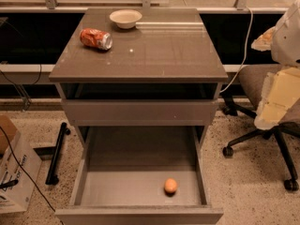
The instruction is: Pick orange from middle drawer and place on counter
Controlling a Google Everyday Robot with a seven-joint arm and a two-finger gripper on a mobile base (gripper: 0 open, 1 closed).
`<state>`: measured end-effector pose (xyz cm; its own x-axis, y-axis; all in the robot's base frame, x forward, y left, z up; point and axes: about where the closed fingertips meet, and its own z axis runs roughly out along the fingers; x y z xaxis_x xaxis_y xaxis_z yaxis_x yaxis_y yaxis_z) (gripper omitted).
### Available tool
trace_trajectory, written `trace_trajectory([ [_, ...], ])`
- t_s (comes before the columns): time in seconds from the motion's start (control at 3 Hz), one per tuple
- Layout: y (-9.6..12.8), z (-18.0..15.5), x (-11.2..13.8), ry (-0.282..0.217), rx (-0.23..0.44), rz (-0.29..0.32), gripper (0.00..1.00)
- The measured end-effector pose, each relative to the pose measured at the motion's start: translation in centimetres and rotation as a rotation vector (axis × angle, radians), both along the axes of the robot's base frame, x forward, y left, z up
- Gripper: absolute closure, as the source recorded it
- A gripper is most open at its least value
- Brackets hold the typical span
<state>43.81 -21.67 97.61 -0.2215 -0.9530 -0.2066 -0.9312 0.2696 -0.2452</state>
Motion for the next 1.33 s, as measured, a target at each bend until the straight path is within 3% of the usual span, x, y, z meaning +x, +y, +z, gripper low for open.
trace_trajectory([
  [0.33, 0.0, 0.0, 0.0, 0.000, 0.000, 0.000, 0.00],
  [0.67, 1.2, -1.4, 0.1, -0.014, 0.063, -0.003, 0.00],
  [1.33, 3.8, -8.4, 0.7, -0.037, 0.295, -0.025, 0.00],
])
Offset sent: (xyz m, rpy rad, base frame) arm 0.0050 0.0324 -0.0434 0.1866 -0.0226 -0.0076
